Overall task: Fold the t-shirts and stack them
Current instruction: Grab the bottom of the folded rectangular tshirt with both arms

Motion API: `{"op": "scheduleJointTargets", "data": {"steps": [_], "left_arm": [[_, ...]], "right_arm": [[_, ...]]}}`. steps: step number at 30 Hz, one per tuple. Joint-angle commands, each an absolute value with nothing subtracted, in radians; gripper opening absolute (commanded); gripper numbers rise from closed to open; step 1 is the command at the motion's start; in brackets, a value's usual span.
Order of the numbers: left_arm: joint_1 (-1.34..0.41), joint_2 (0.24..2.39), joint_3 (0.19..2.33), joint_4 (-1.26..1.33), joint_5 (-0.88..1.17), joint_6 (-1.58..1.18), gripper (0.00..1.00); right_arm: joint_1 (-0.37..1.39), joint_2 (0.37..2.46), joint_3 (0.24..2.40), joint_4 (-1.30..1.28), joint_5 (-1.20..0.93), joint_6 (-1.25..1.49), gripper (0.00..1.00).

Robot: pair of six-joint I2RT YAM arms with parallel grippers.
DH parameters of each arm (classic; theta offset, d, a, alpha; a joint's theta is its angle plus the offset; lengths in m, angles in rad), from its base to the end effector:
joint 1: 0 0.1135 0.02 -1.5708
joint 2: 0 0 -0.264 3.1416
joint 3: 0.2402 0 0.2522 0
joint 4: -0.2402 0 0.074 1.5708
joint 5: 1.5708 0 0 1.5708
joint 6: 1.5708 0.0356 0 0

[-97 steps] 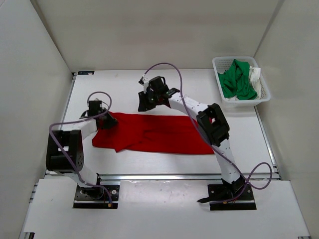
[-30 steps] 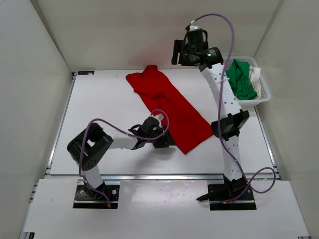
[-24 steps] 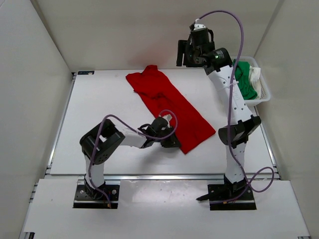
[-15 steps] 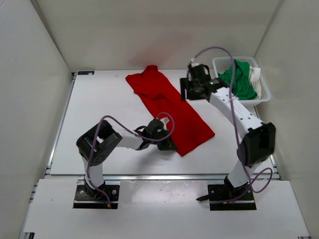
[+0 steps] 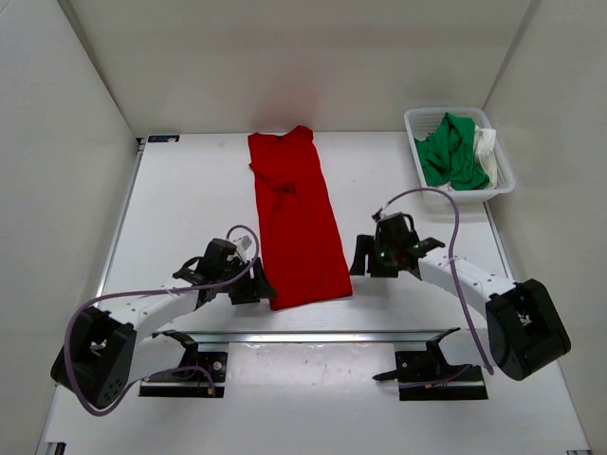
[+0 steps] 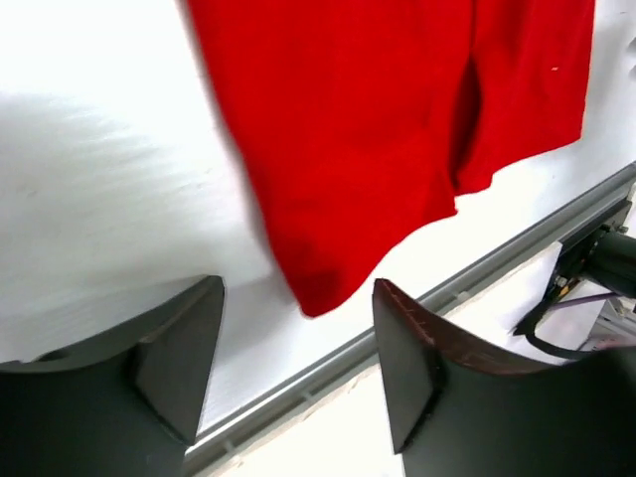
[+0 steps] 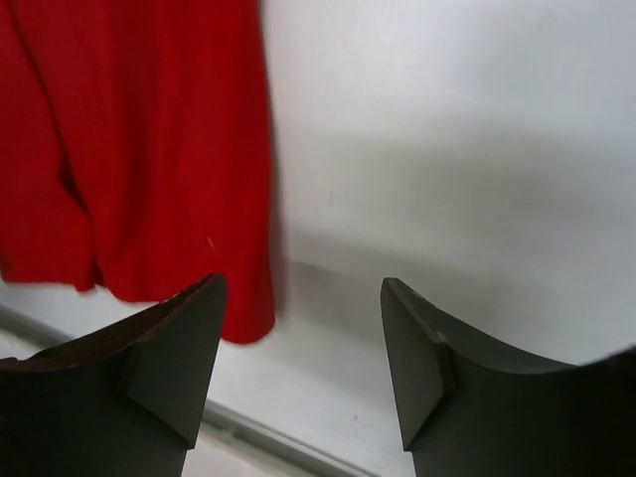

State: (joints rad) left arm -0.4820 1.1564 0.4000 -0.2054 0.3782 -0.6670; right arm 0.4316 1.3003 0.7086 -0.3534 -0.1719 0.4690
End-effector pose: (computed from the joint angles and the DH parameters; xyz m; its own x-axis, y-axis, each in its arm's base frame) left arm 0.1661 -0.1017 0.1428 -0.9533 -0.1501 -0.2621 0.0359 0.8053 -0.5918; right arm 0.2246 0.1102 0.1927 -0.8841 0.0831 -0.4598 -0.1160 0.9142 0.3884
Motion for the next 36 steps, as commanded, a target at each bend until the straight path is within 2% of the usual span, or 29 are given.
{"op": "scheduleJointTargets", "data": {"steps": [1,3,7,12,14,16,17,18,19,21,23,24,26,29,32,36], "left_arm": [[-0.447,1.098,0.371,-0.293,0.359,-0.627,0.7],[-0.433,1.088,0.345,-0.288,0.371,-0.638,0.63],[-0.472,1.14,0.322,-0.224,0.399,-0.672,0.61],[-0.515,1.161,0.279,-0.14,0.405,-0.736,0.6],[-0.52,1.184,0.273,-0.127,0.41,-0.747,0.58],[-0.534,1.201,0.272,-0.101,0.41,-0.752,0.52],[-0.535,1.207,0.273,-0.097,0.414,-0.756,0.51],[-0.537,1.207,0.272,-0.084,0.405,-0.762,0.5],[-0.537,1.207,0.268,-0.078,0.406,-0.767,0.5],[-0.532,1.212,0.267,-0.06,0.414,-0.772,0.42],[-0.551,1.227,0.282,-0.069,0.413,-0.761,0.24],[-0.551,1.226,0.29,-0.077,0.402,-0.758,0.19],[-0.554,1.209,0.293,-0.124,0.4,-0.741,0.07],[-0.499,1.142,0.262,-0.194,0.417,-0.704,0.01],[-0.453,1.028,0.229,-0.297,0.431,-0.672,0.0],[-0.509,0.887,0.244,-0.458,0.433,-0.687,0.0]], "right_arm": [[0.486,1.226,0.612,-0.226,-0.244,0.567,0.61],[0.483,1.195,0.537,-0.172,-0.273,0.616,0.58],[0.466,1.189,0.433,-0.019,-0.368,0.686,0.5],[0.465,1.245,0.401,0.052,-0.395,0.704,0.46],[0.446,1.253,0.368,0.097,-0.416,0.725,0.4],[0.442,1.264,0.364,0.127,-0.434,0.729,0.29],[0.446,1.266,0.368,0.126,-0.43,0.726,0.27],[0.451,1.27,0.367,0.126,-0.436,0.709,0.19],[0.449,1.272,0.374,0.121,-0.437,0.704,0.16],[0.465,1.275,0.386,0.106,-0.431,0.703,0.08],[0.48,1.267,0.39,0.078,-0.416,0.693,0.02],[0.488,1.252,0.376,0.066,-0.41,0.692,0.0],[0.514,1.224,0.37,0.028,-0.378,0.698,0.01],[0.552,1.169,0.336,-0.033,-0.368,0.727,0.0],[0.615,1.115,0.318,-0.107,-0.364,0.759,0.01],[0.709,1.055,0.345,-0.224,-0.325,0.793,0.0]]}}
